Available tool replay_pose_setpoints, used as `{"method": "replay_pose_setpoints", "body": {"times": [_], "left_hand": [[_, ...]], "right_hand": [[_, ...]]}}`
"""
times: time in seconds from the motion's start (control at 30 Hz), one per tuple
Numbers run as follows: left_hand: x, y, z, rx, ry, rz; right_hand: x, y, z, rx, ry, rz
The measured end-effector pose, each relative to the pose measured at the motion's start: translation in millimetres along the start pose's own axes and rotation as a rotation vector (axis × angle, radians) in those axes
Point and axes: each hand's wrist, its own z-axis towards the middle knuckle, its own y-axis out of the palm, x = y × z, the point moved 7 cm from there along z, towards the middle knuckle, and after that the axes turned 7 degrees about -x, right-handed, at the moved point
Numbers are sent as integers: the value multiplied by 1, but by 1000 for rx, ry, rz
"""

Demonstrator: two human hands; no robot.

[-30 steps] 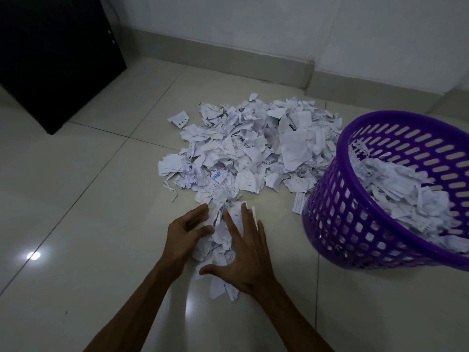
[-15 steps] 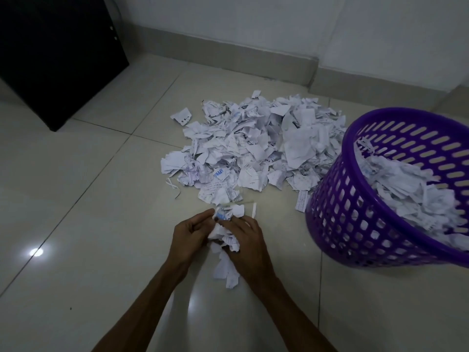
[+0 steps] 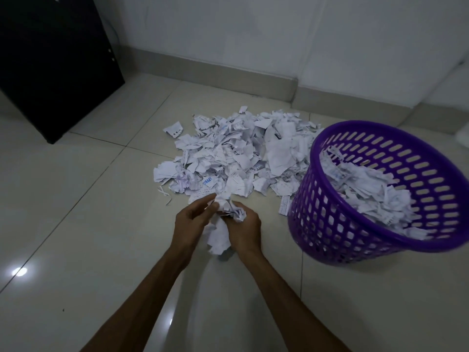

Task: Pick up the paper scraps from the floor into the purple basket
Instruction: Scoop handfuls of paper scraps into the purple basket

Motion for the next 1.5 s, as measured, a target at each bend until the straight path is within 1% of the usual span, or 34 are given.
{"method": "replay_pose_setpoints", "body": {"times": [0.1, 0.2, 0.33, 0.4, 0.5, 0.7, 0.8, 0.9, 1.0, 1.13, 1.27, 1.4, 1.5], "left_hand": [[24, 4, 2, 31, 54, -13], [51, 14, 8, 15, 76, -73], [89, 31, 19, -16, 92, -141], [107, 41, 24, -26, 126, -125], [129, 54, 28, 7, 161, -133], [167, 84, 31, 27, 261, -241], [184, 108, 28, -22, 292, -284], [196, 133, 26, -68, 310, -267], [197, 152, 31, -84, 325, -184], [191, 180, 33, -81, 379, -27], [187, 202, 28, -121, 456, 193], [189, 213, 24, -154, 526, 431], [190, 212, 24, -168, 538, 522]], "right_hand": [[-23, -8, -2, -41, 46, 152], [-52, -23, -3, -76, 25, 205], [-90, -47, -2, -51, 14, 291], [-109, -55, -1, -61, 4, 292], [-137, -67, 3, -46, -19, 294], [-172, -96, 12, 24, -74, 283], [-179, -115, 14, 50, -59, 291], [-184, -140, 13, 69, -62, 311], [-186, -164, 10, 87, -49, 318], [-180, -198, 6, 110, -22, 252], [-176, -228, 2, 116, -29, 178], [-167, -245, 3, 106, -8, 35], [-158, -254, 4, 98, -14, -68]]}}
